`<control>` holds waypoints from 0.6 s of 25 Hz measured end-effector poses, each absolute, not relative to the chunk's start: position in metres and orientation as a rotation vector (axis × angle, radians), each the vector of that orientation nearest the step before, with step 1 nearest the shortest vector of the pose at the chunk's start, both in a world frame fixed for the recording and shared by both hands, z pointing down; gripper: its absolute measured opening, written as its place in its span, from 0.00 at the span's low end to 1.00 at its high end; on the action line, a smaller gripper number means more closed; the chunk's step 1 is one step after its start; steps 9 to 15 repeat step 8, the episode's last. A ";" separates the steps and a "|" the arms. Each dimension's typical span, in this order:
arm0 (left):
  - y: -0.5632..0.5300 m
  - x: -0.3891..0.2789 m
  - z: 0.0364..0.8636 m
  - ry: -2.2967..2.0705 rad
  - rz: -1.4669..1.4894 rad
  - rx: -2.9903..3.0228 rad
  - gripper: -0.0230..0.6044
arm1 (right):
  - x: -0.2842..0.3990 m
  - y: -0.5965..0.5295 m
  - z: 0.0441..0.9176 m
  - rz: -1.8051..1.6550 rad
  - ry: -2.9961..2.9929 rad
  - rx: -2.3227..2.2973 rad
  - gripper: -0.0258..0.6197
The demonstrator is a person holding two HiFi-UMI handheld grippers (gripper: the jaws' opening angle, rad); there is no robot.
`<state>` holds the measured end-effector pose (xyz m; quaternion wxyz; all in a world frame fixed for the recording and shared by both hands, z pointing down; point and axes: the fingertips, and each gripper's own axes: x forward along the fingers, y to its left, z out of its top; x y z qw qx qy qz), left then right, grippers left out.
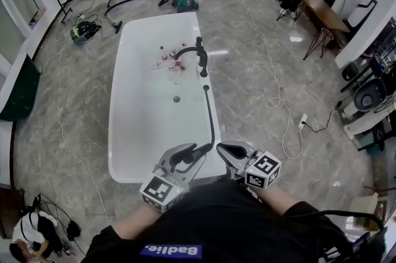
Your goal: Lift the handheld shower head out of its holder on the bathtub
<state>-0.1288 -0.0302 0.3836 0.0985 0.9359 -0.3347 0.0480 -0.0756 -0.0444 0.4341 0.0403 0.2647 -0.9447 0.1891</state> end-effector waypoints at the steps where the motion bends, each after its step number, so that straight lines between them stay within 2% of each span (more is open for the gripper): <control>1: -0.031 -0.129 0.384 -0.992 0.139 2.768 0.25 | -0.075 -0.045 0.434 0.580 -2.893 0.813 0.04; 15: -0.031 -0.122 0.384 -0.992 0.146 2.768 0.25 | -0.068 -0.044 0.437 0.587 -2.891 0.818 0.04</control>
